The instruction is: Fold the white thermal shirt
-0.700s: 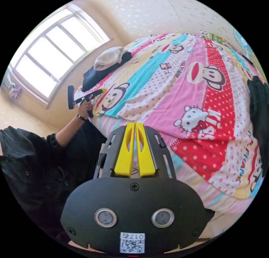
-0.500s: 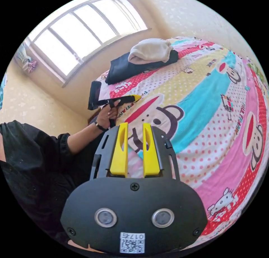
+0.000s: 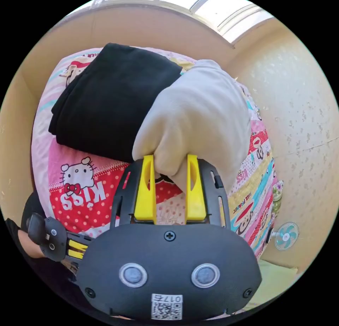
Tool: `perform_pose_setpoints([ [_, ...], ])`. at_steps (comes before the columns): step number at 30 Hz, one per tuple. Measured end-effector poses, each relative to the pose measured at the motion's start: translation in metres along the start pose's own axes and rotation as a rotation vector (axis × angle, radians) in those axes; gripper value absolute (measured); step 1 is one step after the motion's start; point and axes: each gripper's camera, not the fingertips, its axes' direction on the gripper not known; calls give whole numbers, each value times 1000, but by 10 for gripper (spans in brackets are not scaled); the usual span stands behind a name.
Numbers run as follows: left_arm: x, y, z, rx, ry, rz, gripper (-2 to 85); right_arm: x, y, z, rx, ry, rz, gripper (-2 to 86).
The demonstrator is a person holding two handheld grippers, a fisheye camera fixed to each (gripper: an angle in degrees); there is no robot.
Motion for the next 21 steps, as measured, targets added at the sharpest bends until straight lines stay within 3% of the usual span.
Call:
perform_pose_setpoints([
  [3,0,-7,-10,0,3,5,-10,5,76,-40,157,112,121,65],
  [6,-2,-13,-19,0,2,7,-10,18,185,-65,133,289,212,56],
  [11,-4,-20,-30,-7,42,40,-10,65,414,-122,-94,313,554,49],
  [13,5,-27,-20,-74,119,134,-10,75,544,-150,-290,428,852,23],
  [14,9,-29,-18,-92,95,156,-10,73,575,-159,-319,443,901,21],
  [17,3,-29,-26,-56,100,153,-10,60,684,-212,-267,310,1120,16],
  [21,-8,-30,-31,-18,115,140,-10,50,694,-233,-84,44,1043,36],
])
